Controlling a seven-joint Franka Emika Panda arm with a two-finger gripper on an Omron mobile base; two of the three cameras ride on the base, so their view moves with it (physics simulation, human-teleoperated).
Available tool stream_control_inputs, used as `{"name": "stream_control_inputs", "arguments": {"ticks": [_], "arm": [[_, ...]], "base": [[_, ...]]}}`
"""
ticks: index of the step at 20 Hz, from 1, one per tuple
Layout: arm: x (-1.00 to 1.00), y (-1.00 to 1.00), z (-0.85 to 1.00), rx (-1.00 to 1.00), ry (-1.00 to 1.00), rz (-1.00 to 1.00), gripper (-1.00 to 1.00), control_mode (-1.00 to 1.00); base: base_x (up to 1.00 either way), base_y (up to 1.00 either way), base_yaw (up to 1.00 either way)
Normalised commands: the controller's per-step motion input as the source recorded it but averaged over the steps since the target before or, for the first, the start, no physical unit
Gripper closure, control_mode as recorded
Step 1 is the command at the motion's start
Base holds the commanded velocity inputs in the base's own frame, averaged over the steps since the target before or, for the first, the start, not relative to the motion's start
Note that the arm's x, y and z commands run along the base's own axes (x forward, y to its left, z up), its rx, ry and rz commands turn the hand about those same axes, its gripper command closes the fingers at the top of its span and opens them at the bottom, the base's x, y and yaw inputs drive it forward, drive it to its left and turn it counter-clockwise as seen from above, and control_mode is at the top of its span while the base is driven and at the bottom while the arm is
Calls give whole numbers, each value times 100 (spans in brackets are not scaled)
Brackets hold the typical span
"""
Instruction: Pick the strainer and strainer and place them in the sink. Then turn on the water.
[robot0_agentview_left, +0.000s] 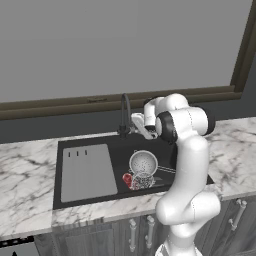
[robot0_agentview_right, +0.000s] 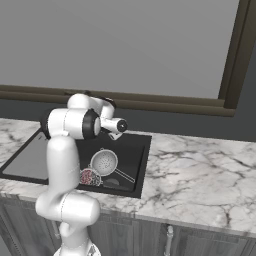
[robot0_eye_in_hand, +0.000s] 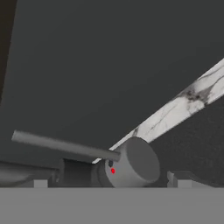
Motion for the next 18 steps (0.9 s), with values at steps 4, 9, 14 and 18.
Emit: {"name": "stream_control_inputs", "arguments": {"ticks": [4, 9, 14, 18], "arm": [[18, 0, -6, 0, 0, 0, -100, -100], [16, 0, -8, 0, 0, 0, -100, -100], [18, 4, -14, 0, 0, 0, -100, -100], [15, 1, -12, 0, 0, 0, -100, -100]], "base": [[0, 0, 0], [0, 0, 0], [0, 0, 0], [0, 0, 0]]}}
